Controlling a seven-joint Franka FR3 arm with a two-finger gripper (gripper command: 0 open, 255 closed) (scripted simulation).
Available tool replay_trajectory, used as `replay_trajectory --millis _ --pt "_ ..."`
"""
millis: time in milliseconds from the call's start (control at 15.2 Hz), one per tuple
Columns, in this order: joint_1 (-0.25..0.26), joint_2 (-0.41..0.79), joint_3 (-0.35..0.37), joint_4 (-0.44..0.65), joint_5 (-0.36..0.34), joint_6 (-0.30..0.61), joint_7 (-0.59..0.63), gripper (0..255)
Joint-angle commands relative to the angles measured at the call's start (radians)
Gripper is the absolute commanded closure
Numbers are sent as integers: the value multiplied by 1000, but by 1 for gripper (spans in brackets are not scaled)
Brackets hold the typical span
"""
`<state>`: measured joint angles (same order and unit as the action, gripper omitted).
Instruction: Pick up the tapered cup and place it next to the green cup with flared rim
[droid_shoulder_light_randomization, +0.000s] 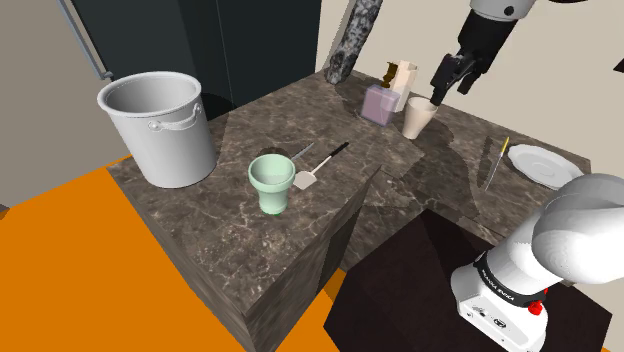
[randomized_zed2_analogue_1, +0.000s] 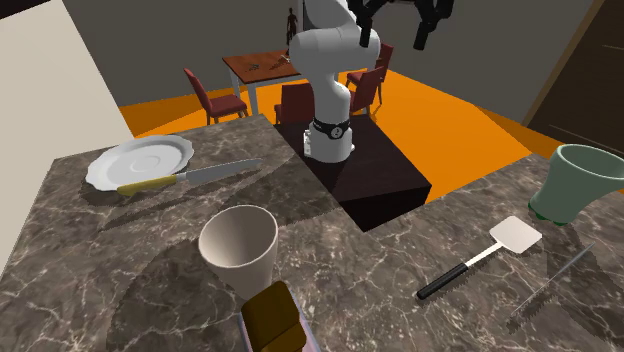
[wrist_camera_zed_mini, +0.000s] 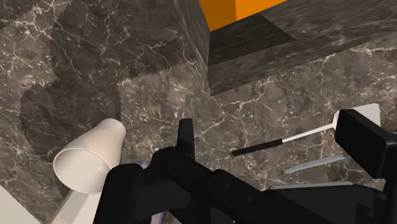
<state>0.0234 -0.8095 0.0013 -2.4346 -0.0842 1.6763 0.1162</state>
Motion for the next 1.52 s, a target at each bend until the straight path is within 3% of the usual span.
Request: replay_trajectory --millis 0,792,1452 --pt "0 0 0 0 0 0 0 0" --pt "-61 381 -179 105 -97 223 -194 0" --pt "-98 760 -291 326 -75 339 -364 0"
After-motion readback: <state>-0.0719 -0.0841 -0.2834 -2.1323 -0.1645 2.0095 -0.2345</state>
